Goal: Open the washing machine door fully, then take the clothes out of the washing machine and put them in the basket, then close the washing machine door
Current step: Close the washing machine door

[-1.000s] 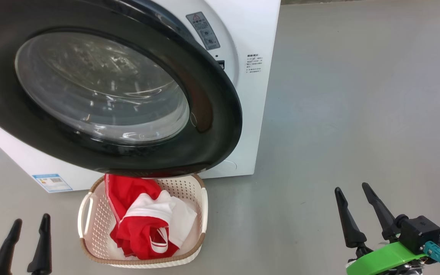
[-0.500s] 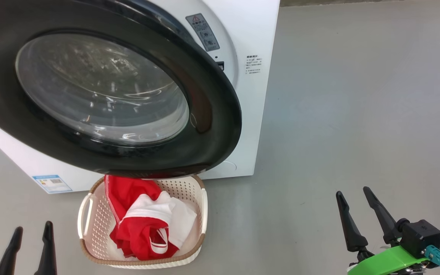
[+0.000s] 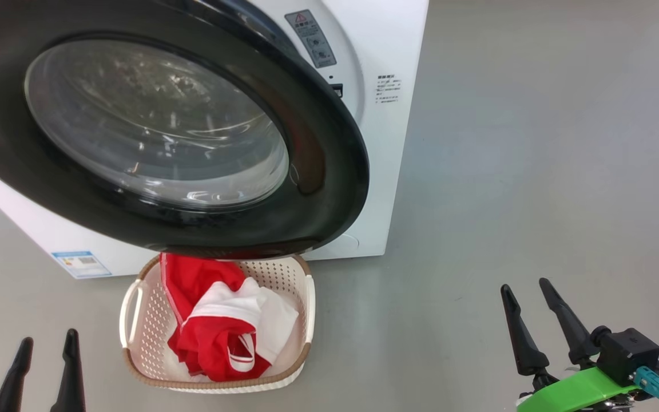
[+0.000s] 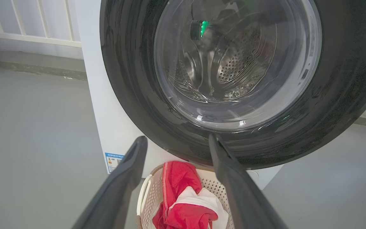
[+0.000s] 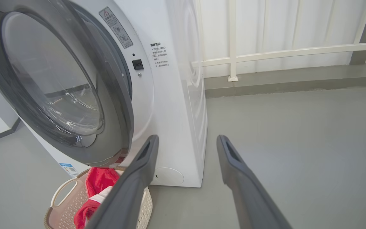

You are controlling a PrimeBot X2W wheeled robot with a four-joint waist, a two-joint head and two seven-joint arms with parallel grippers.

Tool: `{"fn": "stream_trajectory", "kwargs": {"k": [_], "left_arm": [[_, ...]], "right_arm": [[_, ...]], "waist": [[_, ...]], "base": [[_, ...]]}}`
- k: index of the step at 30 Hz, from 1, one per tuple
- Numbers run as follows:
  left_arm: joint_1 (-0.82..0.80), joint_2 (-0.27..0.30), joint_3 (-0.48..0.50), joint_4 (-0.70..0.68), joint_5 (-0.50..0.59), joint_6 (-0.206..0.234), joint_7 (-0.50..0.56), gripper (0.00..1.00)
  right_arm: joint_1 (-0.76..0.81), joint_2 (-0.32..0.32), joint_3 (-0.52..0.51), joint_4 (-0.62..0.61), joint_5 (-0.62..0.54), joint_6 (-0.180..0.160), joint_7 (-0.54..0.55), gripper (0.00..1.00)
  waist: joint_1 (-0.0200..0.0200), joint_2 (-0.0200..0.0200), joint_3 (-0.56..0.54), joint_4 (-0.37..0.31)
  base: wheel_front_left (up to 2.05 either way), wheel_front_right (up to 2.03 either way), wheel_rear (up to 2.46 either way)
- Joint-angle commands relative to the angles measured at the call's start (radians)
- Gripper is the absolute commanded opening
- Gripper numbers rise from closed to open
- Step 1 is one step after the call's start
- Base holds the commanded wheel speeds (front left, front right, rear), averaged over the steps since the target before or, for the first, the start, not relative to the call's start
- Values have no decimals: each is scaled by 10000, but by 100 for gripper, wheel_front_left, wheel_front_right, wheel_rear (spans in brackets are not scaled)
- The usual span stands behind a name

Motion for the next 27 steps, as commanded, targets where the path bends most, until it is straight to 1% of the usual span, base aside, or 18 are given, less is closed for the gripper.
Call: {"fn": "stream_trajectory", "kwargs": {"k": [1, 3, 12, 17, 27], "left_arm": [[-391, 170, 378, -279, 31, -29, -93, 100], [-432, 115, 344, -287, 31, -29, -93, 100], [-715, -109, 97, -346, -129, -29, -93, 100], [-993, -169, 1, -345, -188, -29, -93, 100], [-1565, -201, -220, -359, -395, -29, -93, 100]], "right_arm": [[-200, -6, 276, -280, 79, 16, -48, 45], [-279, 6, 400, -272, 147, 16, -48, 0], [-1245, 230, 1659, 82, 296, 16, -48, 0], [-2027, 322, 2400, 497, 413, 16, -48, 0], [-3705, 375, 2502, 1038, 757, 16, -48, 0]], "waist": [[0, 0, 48, 57], [0, 0, 115, 124], [0, 0, 594, 624], [0, 0, 944, 933], [0, 0, 1797, 1474]], "base": [[0, 0, 0], [0, 0, 0], [0, 0, 0], [0, 0, 0], [0, 0, 0]]}}
